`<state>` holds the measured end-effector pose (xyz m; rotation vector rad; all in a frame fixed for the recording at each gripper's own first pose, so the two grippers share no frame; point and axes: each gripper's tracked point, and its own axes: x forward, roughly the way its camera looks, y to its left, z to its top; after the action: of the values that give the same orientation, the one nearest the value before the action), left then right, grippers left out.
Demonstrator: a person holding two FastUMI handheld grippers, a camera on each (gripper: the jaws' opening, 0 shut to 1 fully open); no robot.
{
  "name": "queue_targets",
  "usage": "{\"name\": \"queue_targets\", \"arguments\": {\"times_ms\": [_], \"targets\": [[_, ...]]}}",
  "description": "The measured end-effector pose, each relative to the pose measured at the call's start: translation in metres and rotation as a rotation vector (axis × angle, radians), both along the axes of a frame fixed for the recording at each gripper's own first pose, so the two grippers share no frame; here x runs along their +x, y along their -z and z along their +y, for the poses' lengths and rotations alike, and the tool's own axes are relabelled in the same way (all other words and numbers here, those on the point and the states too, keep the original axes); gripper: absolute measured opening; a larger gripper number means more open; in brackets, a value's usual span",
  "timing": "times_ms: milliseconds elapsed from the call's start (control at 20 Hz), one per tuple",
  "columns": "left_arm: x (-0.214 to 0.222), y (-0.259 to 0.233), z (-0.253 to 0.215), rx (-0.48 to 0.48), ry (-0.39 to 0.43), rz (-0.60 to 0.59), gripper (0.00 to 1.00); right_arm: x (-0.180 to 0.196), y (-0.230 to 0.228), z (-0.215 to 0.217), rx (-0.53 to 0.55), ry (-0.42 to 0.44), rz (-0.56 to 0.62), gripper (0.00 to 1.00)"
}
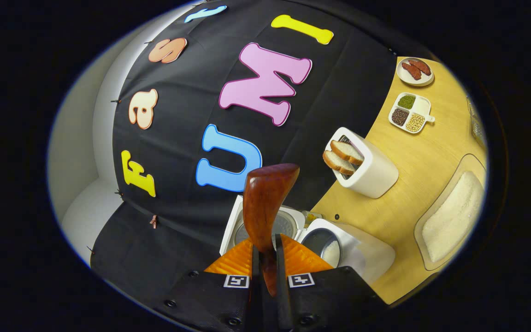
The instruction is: Close the left gripper, press the button to open the rice cooker; take a wooden spoon from the chopstick holder with the right hand, scoop a spoonful of rice and pour it into the rice cooker, then put the wooden spoon back into the chopstick holder.
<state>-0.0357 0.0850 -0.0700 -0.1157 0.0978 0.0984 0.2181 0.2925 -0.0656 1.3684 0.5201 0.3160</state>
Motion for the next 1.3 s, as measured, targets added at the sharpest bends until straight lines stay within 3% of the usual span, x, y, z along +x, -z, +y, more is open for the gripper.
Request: {"name": "queue_targets", "arguments": {"times_ms": [150, 700, 1100, 1150, 1200, 1300], "targets": [[0.002, 0.006, 0.009, 0.000, -0.009, 0.014, 0.95, 0.020, 0.010, 0.031, -0.058, -0.013, -0.011, 0.16], [0.005, 0.040, 0.047, -0.023, -0.071, 0.094, 0.95, 0.081, 0.057, 0.089, -0.448, -0.071, -0.090, 0.16], [-0.007, 0.050, 0.065, -0.036, -0.112, 0.114, 0.95, 0.086, 0.060, 0.123, -0.712, -0.160, -0.242, 0.16], [-0.010, 0.051, 0.065, -0.036, -0.114, 0.114, 0.95, 0.085, 0.059, 0.126, -0.734, -0.168, -0.260, 0.11], [-0.012, 0.051, 0.067, -0.037, -0.116, 0.115, 0.95, 0.085, 0.057, 0.128, -0.756, -0.174, -0.278, 0.16], [-0.022, 0.051, 0.067, -0.034, -0.124, 0.118, 0.95, 0.085, 0.052, 0.131, -0.800, -0.184, -0.318, 0.16]]}}
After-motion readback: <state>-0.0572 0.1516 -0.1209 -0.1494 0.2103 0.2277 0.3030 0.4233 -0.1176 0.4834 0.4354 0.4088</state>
